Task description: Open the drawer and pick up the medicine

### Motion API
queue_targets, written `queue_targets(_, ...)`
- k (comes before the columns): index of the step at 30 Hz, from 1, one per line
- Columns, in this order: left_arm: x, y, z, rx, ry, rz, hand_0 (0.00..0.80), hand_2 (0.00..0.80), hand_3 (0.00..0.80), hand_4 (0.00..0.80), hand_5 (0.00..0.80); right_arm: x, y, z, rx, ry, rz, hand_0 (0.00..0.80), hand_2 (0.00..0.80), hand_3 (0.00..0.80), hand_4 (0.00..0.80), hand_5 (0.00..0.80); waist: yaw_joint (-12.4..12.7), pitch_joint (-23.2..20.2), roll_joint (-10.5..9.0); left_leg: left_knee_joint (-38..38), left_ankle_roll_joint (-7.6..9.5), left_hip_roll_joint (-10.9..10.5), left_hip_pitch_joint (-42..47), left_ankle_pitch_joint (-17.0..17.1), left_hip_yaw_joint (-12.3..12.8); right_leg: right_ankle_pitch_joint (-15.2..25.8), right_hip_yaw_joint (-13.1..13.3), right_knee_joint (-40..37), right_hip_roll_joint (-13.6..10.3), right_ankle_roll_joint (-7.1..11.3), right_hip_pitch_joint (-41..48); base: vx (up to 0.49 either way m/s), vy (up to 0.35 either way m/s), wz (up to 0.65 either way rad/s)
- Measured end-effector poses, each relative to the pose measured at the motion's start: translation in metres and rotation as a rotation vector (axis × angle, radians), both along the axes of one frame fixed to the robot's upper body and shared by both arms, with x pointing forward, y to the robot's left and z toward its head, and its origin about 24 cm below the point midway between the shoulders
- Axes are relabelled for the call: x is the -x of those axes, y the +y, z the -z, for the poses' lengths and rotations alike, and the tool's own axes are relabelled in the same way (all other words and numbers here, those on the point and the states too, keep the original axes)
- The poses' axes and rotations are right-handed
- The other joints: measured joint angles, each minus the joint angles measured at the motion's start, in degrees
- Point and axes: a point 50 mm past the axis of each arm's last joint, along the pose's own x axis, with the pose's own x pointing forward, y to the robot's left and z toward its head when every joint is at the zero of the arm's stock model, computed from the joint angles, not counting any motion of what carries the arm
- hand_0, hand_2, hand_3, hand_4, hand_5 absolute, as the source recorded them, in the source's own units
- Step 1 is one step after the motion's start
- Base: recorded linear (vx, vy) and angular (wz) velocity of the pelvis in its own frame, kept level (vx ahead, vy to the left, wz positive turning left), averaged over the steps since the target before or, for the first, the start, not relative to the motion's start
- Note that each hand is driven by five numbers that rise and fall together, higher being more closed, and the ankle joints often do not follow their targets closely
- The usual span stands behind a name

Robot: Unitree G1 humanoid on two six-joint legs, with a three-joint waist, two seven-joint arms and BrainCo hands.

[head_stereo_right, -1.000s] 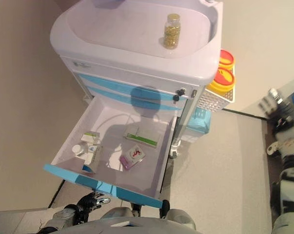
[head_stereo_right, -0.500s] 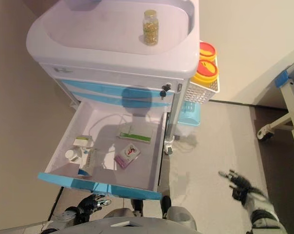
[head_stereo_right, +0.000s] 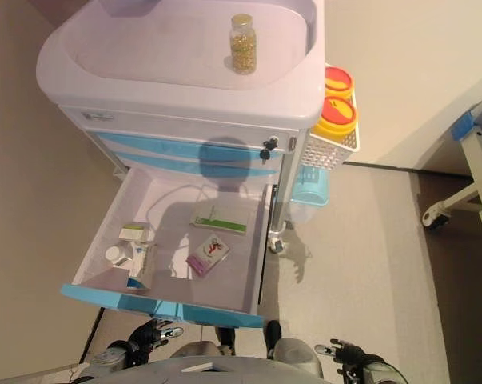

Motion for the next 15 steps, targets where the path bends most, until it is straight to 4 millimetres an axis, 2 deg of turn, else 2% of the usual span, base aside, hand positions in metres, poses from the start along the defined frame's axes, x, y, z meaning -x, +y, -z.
queue_targets(5,-0.015,-0.004,-0.003,-0.121,-0.033,0.151,0.0,0.0,0.0,0.0,0.0,-0.011,-0.005,-0.004,0.058,-0.011,-0.099,0.0,0.0,0.0,0.0,0.0,0.0,0.6,0.96,0.0,0.04,0.0,-0.3,0.0,0.2,-0.1,0.3,0.3,0.0,0.06,-0.8,-0.004,0.002,-0.02)
queue_targets(8,-0.026,-0.007,-0.007,-0.185,-0.066,0.248,0.0,0.0,0.0,0.0,0.0,-0.026,-0.008,-0.008,0.085,-0.041,-0.167,0.0,0.0,0.0,0.0,0.0,-0.1,1.5,1.98,0.0,0.13,0.1,-0.8,0.1,1.0,-0.1,1.1,1.5,0.0,0.05,-2.1,-0.006,0.02,-0.15)
queue_targets(12,-0.055,-0.006,-0.022,-0.242,-0.155,0.325,0.0,0.0,0.0,0.0,0.0,-0.048,-0.01,-0.017,0.117,-0.119,-0.26,0.0,0.0,0.0,0.0,0.0,-0.4,3.7,3.08,0.1,0.48,0.1,-1.5,0.4,1.2,-0.1,1.5,3.2,0.0,0.01,-3.7,-0.005,0.036,-0.1)
queue_targets(15,-0.079,-0.005,-0.038,-0.263,-0.251,0.349,0.0,0.0,0.0,0.0,0.0,-0.072,-0.004,-0.026,0.114,-0.233,-0.323,0.0,0.0,0.0,0.0,0.0,-1.0,6.1,3.28,1.0,0.59,0.0,-3.0,0.5,1.2,-0.4,1.7,5.0,-0.2,0.12,-5.7,-0.042,0.058,-0.04)
